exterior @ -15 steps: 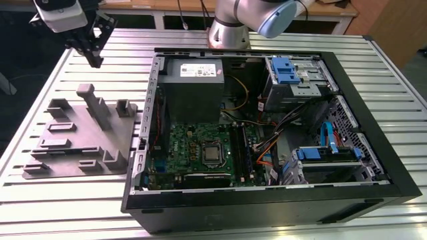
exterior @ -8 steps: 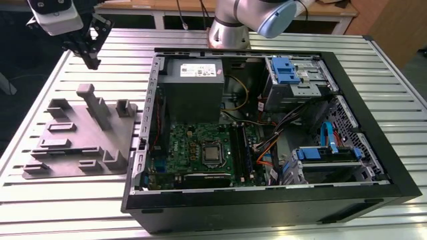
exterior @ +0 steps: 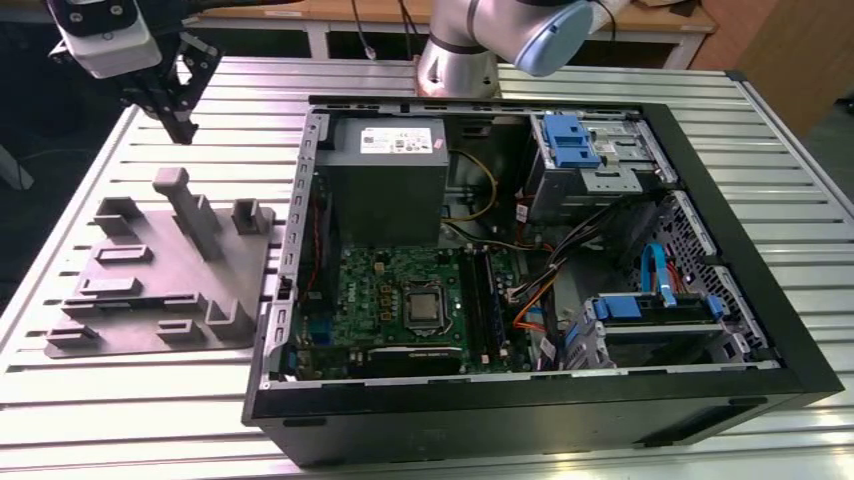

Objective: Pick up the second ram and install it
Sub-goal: 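Reach for the second ram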

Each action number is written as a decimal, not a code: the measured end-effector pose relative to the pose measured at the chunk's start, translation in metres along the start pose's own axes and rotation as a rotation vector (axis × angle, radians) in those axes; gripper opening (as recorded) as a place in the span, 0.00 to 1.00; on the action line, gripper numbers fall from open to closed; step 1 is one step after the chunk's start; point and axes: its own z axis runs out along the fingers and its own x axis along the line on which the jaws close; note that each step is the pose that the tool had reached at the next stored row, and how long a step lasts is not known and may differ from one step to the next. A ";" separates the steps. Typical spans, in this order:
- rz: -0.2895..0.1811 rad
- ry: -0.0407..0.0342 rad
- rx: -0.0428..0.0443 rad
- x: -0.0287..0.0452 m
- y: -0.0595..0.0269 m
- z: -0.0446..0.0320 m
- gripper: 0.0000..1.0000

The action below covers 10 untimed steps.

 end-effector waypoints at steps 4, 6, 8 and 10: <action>0.000 -0.0001 -0.0001 0.0018 -0.0008 0.0016 0.10; 0.000 -0.0001 -0.0001 0.0025 -0.0014 0.0026 0.10; 0.000 -0.0001 -0.0001 0.0032 -0.0021 0.0037 0.10; 0.000 0.0000 0.0000 0.0039 -0.0029 0.0047 0.10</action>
